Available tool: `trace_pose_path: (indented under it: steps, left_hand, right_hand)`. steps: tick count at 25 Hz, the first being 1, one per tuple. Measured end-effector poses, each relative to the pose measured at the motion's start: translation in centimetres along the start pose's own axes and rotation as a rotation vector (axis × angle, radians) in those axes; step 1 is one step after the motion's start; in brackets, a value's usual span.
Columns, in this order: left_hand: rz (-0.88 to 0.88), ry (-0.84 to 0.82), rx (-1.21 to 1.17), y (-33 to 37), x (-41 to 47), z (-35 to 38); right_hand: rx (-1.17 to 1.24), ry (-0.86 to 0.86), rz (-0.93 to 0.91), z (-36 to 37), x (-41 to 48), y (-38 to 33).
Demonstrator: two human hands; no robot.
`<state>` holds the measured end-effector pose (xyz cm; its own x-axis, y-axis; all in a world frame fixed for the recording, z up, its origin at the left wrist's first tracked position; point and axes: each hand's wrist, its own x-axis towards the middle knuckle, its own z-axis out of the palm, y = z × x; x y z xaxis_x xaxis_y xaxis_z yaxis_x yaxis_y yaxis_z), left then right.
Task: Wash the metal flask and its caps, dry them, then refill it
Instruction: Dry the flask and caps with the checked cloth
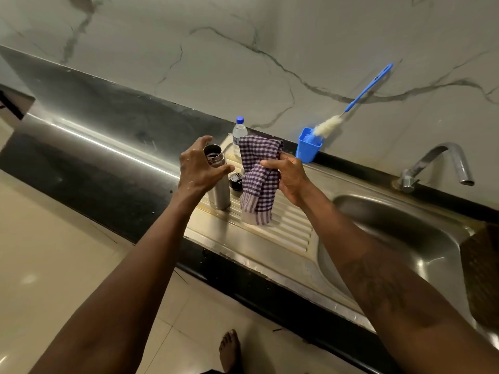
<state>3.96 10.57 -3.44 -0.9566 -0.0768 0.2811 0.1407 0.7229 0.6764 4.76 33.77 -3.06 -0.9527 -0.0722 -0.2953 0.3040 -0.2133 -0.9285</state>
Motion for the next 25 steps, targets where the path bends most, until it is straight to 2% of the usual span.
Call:
trace_pose_path:
  steps: [4, 7, 9, 11, 13, 17, 18, 21, 25]
  left_hand:
    - [-0.165, -0.094, -0.066, -1.7, -0.9, 0.3]
    - [-0.094, -0.047, -0.094, -1.5, -1.8, 0.4]
    - [-0.066, -0.014, -0.159, -0.2, -1.8, 0.3]
    - [-0.071, -0.035, -0.31, 2.0, -1.3, 0.3]
    - [-0.078, -0.084, -0.478, 4.6, -0.8, 0.7]
    - [-0.105, -0.168, -0.806, 9.0, -0.2, 2.5]
    - [-0.118, -0.197, -0.866, 10.0, -0.2, 3.2]
    - [-0.167, -0.272, -1.033, 13.2, -0.8, 5.5]
    - [-0.161, -0.334, -1.214, 18.1, -2.4, 8.3]
  right_hand:
    - [0.078, -0.008, 0.016, 1.0, -0.4, 0.3]
    - [0.047, 0.02, -0.031, 1.8, -1.3, -0.1]
    - [-0.072, 0.084, -0.101, 2.3, -2.3, -0.6]
    - [-0.232, 0.138, -0.195, 2.8, -3.6, -1.7]
    - [-0.352, 0.123, -0.286, 2.9, -5.2, -3.6]
    - [-0.353, -0.008, -0.254, 0.7, -8.3, -7.9]
    - [-0.45, 0.004, -0.293, -0.4, -8.8, -8.3]
    - [-0.753, 0.189, -0.522, -2.9, -9.2, -7.6]
    - [-0.713, 0.286, -0.538, -3.0, -10.5, -6.3]
